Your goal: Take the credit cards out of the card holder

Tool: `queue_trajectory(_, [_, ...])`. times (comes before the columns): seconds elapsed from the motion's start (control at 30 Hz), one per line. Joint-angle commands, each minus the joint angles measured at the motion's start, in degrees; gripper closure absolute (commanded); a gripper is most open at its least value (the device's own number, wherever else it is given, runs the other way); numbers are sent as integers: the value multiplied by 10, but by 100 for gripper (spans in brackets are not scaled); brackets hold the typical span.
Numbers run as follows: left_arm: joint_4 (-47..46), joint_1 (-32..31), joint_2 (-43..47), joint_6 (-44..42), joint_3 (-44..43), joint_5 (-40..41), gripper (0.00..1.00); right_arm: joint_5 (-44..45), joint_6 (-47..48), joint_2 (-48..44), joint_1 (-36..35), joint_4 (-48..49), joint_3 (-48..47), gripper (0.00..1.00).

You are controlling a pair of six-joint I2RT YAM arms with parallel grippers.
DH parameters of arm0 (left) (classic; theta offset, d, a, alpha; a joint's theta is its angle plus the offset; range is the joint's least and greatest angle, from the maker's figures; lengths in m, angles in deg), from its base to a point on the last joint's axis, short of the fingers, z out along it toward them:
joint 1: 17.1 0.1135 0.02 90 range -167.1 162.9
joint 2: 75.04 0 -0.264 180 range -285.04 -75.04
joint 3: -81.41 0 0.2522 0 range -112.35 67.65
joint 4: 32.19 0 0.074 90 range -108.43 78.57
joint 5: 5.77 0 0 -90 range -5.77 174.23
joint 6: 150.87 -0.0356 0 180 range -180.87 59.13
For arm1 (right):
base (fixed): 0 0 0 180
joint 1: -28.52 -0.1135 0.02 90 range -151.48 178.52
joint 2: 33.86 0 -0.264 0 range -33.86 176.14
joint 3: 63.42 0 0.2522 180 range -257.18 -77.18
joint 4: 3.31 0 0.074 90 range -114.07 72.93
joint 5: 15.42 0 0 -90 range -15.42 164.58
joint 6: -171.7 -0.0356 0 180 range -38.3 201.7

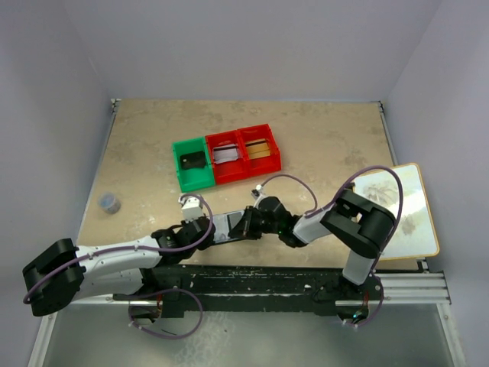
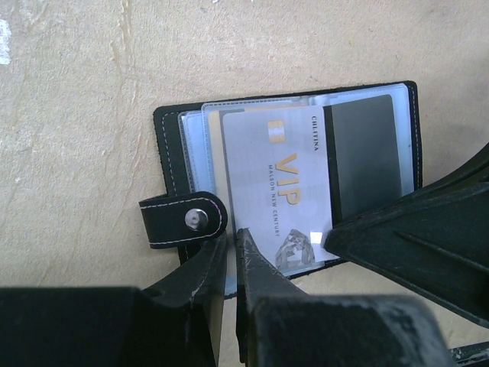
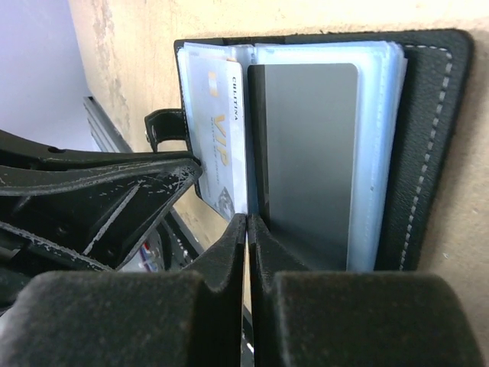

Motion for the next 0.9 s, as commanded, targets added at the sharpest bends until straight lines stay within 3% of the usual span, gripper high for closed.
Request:
queue_trajectory(0.0, [-10, 1, -1, -3, 8, -6, 94, 7, 3, -31, 14, 25, 18, 98])
queue_trajectory(0.4, [-15, 1, -8, -4, 4, -4, 93, -6, 8, -38, 31, 33, 40, 99])
queue_trajectory(0.73, [-20, 1, -5, -13, 0, -10, 93, -27, 23, -6, 32, 52, 10, 75])
queue_trajectory(0.87, [-20, 1, -6, -14, 0, -11, 93, -21, 31, 4, 32, 41, -2, 71])
